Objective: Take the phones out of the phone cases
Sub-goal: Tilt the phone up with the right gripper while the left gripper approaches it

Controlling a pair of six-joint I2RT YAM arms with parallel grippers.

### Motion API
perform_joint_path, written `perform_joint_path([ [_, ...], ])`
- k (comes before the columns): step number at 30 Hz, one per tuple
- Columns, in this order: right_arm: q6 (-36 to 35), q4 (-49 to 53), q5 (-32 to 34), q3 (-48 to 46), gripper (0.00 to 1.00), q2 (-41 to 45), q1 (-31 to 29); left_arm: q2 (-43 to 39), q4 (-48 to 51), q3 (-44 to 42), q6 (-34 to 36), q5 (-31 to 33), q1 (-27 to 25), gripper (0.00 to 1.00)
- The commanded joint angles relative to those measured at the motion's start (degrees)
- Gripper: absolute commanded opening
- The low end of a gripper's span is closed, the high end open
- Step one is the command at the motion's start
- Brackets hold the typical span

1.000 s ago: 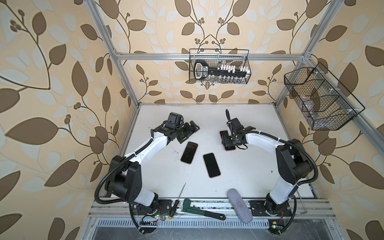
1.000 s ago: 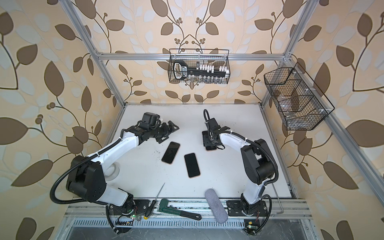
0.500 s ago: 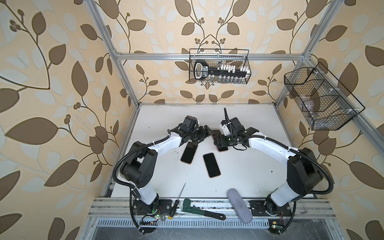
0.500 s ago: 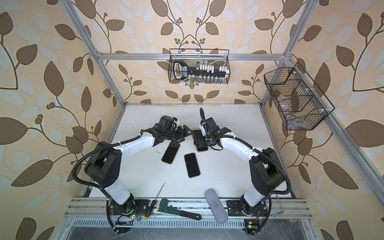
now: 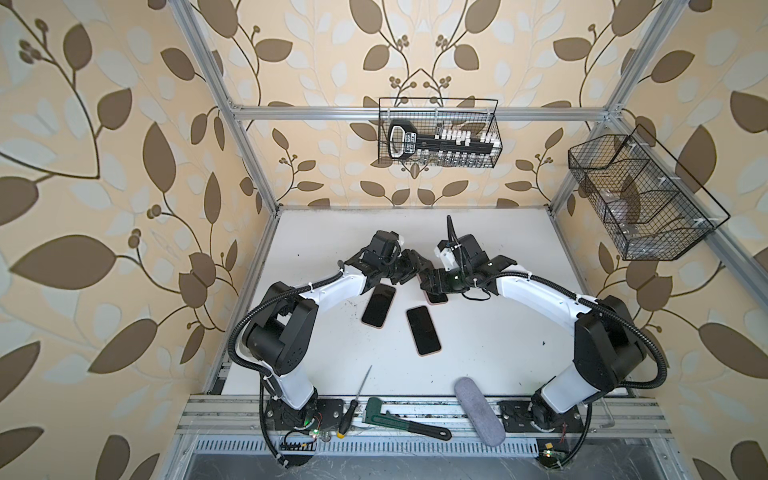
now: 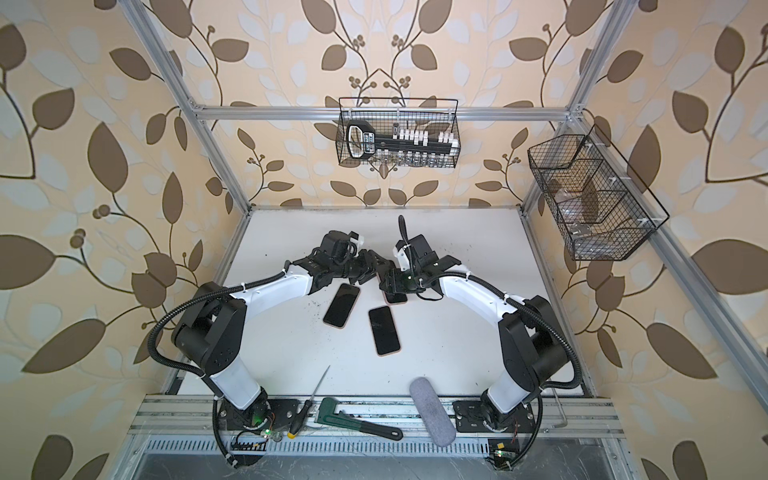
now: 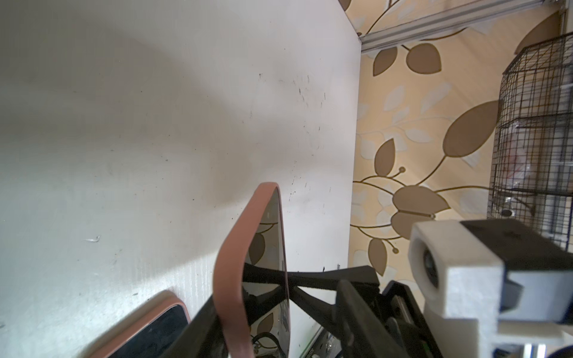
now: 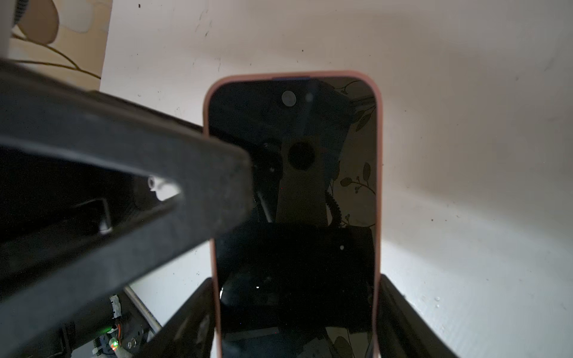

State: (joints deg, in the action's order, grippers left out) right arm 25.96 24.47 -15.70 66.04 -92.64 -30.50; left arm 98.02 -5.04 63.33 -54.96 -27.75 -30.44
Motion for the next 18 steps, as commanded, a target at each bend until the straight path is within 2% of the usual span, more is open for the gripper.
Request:
perform_joint_path([
  [1,0.94,-2.85,-2.40,0.79,0.60,2.17,0.00,0.38,-2.87,-0.83,0.03,-1.26,-0.61,0.44],
  [7,1.29,-3.46,-3.02,0.66,0.60,2.29,0.35,0.69,-3.12,-0.71,-0.09,-1.56,-0.55,0.28],
  [10,1.38,-3.52,-2.93,0.64,0.60,2.54,0.36,0.77,-3.55,-0.75,-0.32,-1.61,-0.58,0.17],
  [13,1.29,-3.49,-2.78,0.58,0.60,2.61,0.58,0.77,-4.37,-0.79,-0.74,-1.96,-0.64,0.01],
  [18,1.35,-3.45,-2.62,-0.02,0.64,2.94,0.90,0.10,-7.88,-1.78,-2.74,-2.57,-0.58,0.00],
])
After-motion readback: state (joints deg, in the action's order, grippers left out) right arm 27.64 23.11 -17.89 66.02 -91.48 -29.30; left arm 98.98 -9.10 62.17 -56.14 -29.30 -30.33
